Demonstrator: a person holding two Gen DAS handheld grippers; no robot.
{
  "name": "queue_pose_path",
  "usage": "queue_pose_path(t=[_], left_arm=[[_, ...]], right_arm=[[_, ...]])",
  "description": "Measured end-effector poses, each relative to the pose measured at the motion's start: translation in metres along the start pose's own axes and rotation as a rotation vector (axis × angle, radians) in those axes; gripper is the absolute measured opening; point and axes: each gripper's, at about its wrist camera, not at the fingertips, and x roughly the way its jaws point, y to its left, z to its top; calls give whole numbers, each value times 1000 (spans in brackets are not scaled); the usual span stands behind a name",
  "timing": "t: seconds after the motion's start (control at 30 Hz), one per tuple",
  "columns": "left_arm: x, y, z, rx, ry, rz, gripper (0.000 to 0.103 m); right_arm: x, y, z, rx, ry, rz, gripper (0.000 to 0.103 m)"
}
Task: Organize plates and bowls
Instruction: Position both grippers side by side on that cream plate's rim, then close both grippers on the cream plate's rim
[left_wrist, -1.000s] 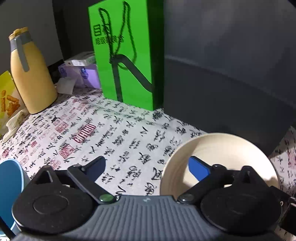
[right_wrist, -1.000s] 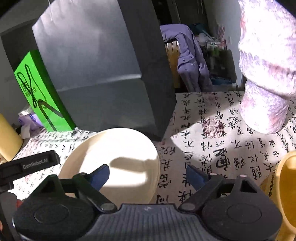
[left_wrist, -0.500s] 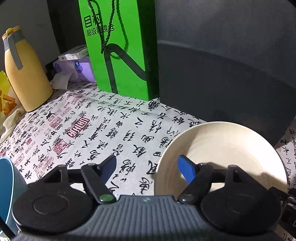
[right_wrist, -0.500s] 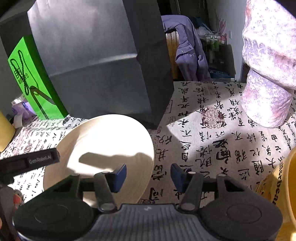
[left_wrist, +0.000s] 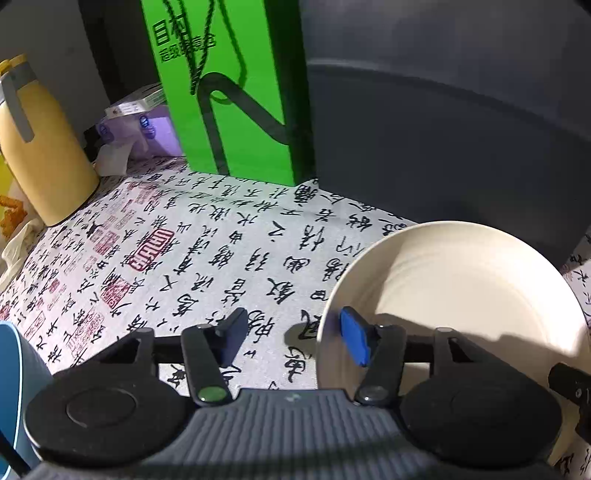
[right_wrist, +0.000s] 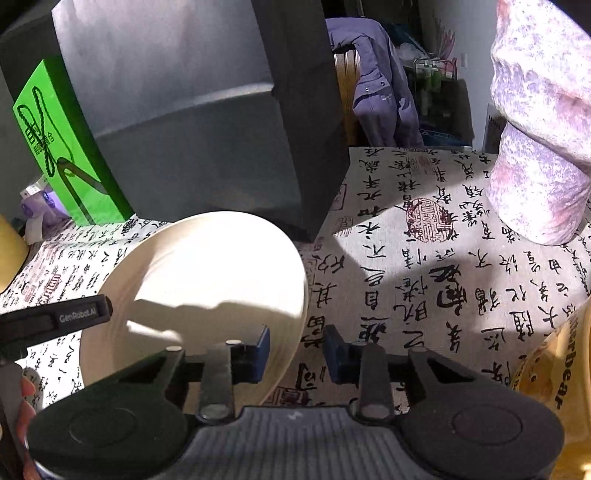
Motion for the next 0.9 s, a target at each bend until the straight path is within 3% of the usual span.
queue_pose_path(t=[0.5, 0.7, 0.9], left_arm=[[-4, -13, -5, 79, -10, -59, 17], [-7, -23, -10, 164, -31, -24, 13], [-9, -24, -12, 179, -47, -18, 11]], right_arm=[[0, -1, 0, 8, 1, 18, 18], [0, 1, -2, -2, -1, 27, 13], [0, 1, -2, 0, -8, 27, 13]])
